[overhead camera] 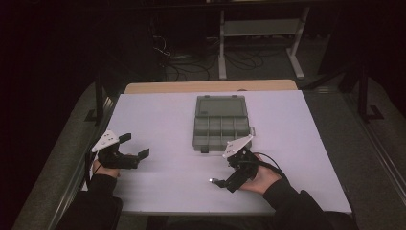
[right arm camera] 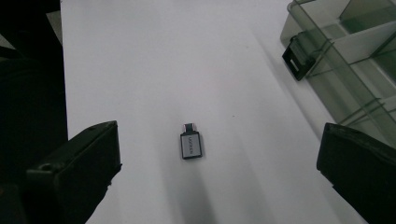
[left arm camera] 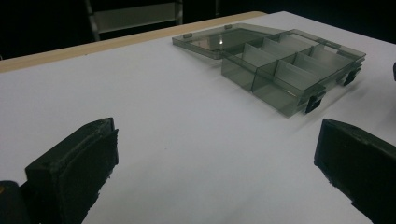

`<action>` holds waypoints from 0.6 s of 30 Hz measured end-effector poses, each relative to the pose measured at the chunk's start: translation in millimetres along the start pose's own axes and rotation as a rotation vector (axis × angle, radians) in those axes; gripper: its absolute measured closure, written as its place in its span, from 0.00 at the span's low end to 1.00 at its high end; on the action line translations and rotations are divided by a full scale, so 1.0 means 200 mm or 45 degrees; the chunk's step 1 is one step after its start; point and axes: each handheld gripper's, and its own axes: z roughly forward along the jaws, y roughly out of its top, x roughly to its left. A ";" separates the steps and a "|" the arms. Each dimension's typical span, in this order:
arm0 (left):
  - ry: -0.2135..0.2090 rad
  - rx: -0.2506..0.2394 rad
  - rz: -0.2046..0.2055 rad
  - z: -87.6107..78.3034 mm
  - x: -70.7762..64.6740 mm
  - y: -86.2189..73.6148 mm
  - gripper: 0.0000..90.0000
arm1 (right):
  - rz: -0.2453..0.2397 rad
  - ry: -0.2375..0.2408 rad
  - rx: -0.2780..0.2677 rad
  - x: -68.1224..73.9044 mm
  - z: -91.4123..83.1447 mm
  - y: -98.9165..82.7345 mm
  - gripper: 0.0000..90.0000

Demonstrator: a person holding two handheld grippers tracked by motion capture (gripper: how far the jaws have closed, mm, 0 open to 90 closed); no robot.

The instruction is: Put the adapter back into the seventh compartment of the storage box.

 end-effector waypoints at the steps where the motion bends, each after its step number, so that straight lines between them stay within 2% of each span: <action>1: 0.000 0.000 0.000 0.00 0.00 0.00 0.00 | 0.000 0.000 0.000 0.00 0.00 0.00 0.00; 18: 0.000 0.001 -0.001 0.00 0.00 0.00 0.00 | -0.034 0.034 0.054 0.03 0.07 0.01 0.00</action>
